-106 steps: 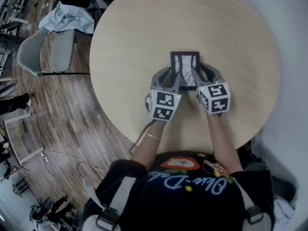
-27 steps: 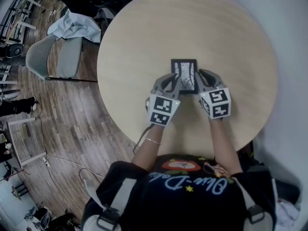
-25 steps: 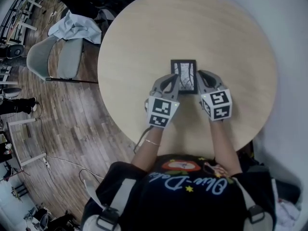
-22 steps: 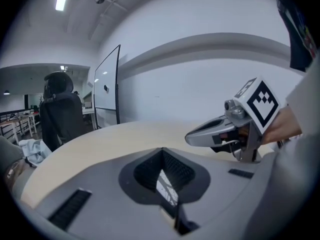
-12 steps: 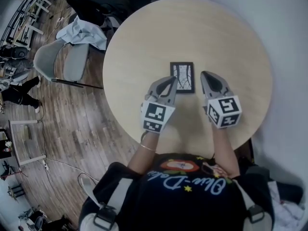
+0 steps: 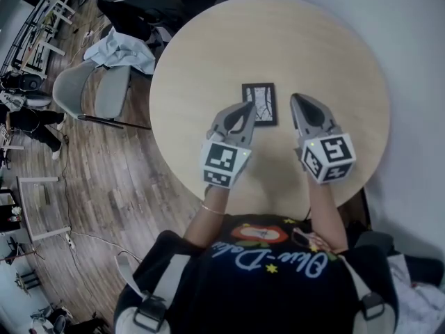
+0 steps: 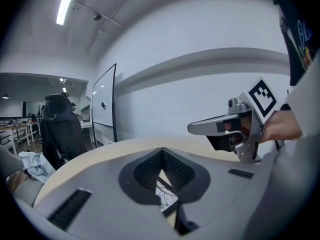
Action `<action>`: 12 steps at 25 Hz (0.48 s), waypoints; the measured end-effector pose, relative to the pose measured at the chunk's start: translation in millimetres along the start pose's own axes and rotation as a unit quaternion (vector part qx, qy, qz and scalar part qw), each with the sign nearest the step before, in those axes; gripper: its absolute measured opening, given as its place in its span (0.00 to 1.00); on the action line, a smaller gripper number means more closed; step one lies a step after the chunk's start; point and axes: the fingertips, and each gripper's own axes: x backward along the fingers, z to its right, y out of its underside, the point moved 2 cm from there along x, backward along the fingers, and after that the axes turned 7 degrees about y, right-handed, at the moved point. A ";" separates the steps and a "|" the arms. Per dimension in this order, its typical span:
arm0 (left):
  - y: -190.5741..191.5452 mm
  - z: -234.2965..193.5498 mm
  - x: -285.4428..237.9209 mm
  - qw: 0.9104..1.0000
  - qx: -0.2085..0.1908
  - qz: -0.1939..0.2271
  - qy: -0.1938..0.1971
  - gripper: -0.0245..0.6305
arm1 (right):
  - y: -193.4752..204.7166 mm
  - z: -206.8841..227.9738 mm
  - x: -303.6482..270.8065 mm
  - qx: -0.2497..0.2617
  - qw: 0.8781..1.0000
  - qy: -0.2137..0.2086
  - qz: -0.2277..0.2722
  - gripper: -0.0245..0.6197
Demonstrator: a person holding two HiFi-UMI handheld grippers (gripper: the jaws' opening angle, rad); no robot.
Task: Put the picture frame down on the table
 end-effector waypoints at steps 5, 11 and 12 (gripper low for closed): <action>-4.5 5.3 2.6 1.000 -0.006 0.005 0.007 0.04 | -7.7 -5.9 3.8 -0.003 1.000 -0.006 0.014 0.03; -7.1 6.3 11.9 1.000 -0.009 0.011 0.003 0.04 | -12.4 -14.6 9.1 0.011 0.999 -0.019 0.025 0.04; -7.8 6.8 13.0 1.000 -0.009 0.012 0.002 0.04 | -13.4 -15.5 10.1 0.011 0.999 -0.020 0.026 0.03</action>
